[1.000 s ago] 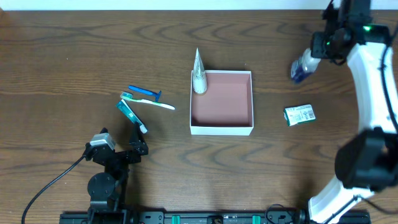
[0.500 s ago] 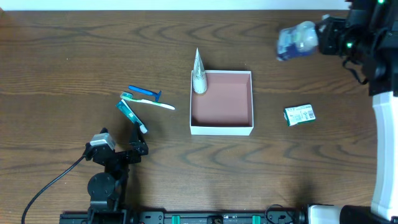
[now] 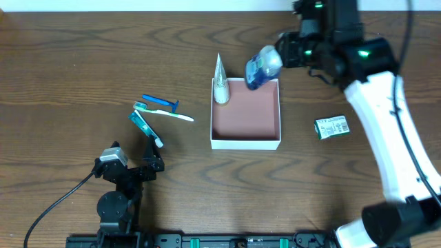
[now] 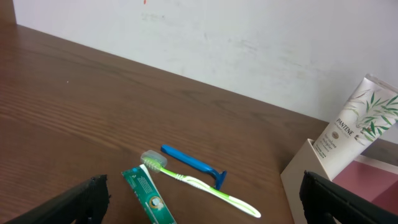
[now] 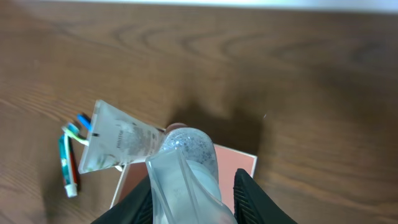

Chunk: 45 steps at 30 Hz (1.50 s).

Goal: Pack container
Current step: 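Lift the bottle, carry it into the box beside the tube, release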

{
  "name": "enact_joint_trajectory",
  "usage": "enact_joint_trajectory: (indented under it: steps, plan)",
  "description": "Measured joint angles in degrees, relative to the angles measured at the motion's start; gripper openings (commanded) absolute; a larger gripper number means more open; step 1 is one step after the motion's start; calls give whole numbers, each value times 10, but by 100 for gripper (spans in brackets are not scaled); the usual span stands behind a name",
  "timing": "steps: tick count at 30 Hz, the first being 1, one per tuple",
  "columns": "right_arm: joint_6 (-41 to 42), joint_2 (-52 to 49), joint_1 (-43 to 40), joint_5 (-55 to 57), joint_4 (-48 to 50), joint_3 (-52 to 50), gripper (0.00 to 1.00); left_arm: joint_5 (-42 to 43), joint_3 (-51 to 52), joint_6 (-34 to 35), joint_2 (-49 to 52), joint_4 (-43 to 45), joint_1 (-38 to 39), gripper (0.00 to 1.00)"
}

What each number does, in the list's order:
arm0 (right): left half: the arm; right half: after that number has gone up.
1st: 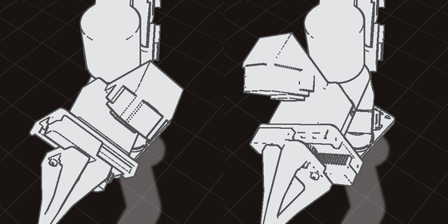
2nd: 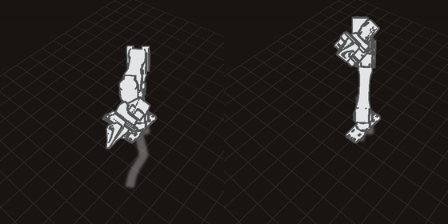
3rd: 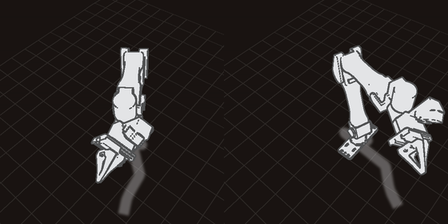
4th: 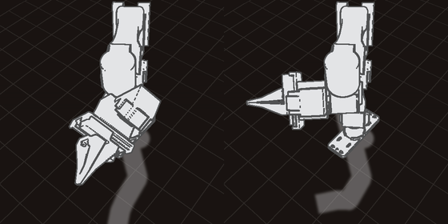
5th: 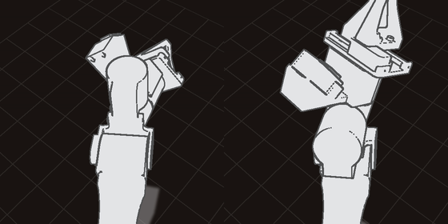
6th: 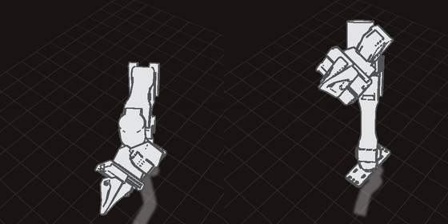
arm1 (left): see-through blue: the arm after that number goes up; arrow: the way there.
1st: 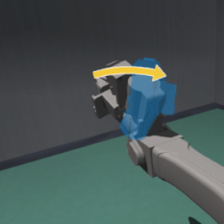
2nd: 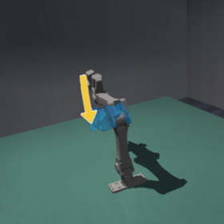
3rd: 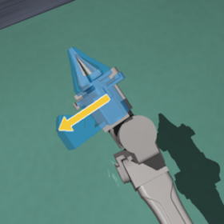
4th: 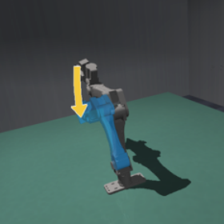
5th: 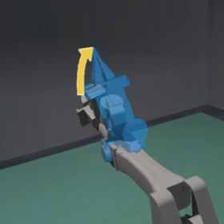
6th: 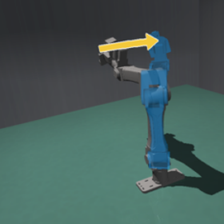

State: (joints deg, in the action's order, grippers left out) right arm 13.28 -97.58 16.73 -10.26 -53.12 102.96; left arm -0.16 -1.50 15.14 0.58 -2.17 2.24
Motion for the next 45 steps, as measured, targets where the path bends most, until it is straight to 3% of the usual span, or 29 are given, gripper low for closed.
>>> enact_joint_trajectory:
  steps: [20,32,33,37,40,45]
  plan:
    - [14,-153,53,34,6,0,28,0,0,0,0,0,0,98]
    - [-8,-181,83,61,40,0,33,0,0,0,0,0,0,98]
    - [-9,-181,85,64,41,0,35,0,0,0,0,0,0,98]
    - [-10,-181,90,63,49,0,58,0,0,0,0,0,0,98]
    - [-12,-181,93,61,50,0,69,0,0,0,0,0,0,98]
    - [-12,-181,105,60,50,0,73,0,0,0,0,0,0,98]
